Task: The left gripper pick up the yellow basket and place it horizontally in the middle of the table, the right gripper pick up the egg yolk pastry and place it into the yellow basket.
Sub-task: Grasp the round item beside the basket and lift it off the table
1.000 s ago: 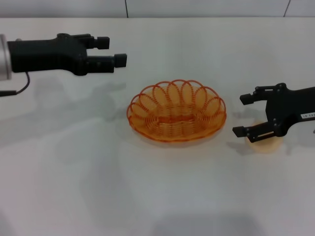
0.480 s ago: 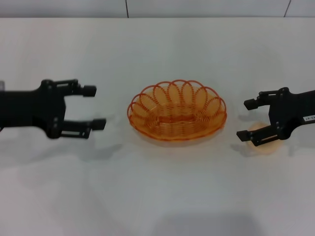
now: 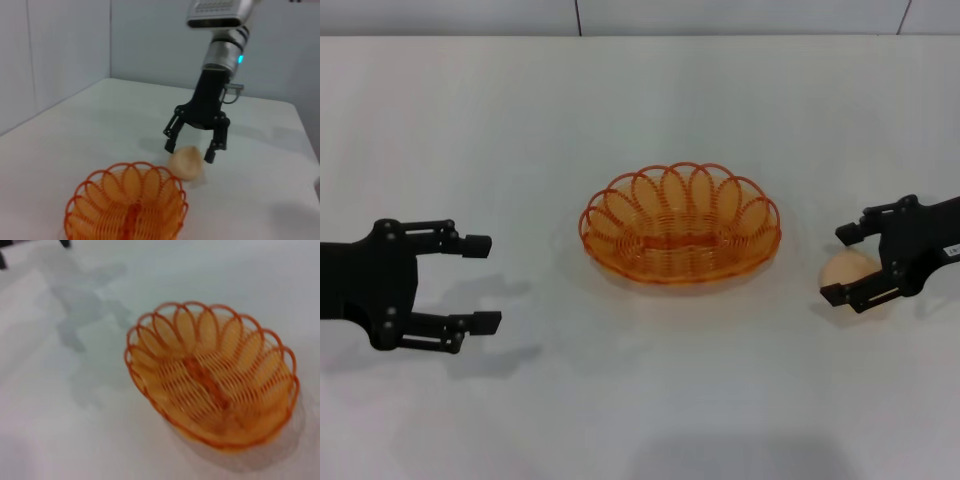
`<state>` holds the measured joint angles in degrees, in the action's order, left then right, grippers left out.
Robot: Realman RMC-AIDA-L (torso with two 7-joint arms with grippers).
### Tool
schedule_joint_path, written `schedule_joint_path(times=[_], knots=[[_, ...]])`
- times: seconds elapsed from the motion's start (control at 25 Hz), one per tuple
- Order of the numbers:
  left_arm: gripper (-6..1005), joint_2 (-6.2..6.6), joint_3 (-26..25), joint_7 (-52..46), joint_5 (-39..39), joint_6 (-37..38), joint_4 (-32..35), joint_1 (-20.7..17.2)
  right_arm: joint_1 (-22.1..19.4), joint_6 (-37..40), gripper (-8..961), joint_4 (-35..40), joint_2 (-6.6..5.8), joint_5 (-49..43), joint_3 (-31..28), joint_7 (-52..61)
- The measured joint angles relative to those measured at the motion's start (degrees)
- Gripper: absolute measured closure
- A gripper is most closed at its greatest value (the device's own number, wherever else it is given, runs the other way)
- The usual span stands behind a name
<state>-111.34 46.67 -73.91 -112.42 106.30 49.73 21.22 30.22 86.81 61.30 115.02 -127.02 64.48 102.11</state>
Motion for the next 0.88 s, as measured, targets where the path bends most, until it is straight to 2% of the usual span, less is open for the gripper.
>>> schedule_joint_path(times=[0.72, 0.88], knots=[[181, -0.29, -0.83, 0.10, -2.45, -0.48, -0.14, -0.01, 2.41, -0.63, 205, -1.96, -0.14, -5.27, -0.41, 7.43], [181, -0.37, -0.86, 0.12, -2.45, -0.49, 0.01, -0.20, 2.32, -1.29, 463, -1.98, -0.03, -5.32, -0.43, 7.43]])
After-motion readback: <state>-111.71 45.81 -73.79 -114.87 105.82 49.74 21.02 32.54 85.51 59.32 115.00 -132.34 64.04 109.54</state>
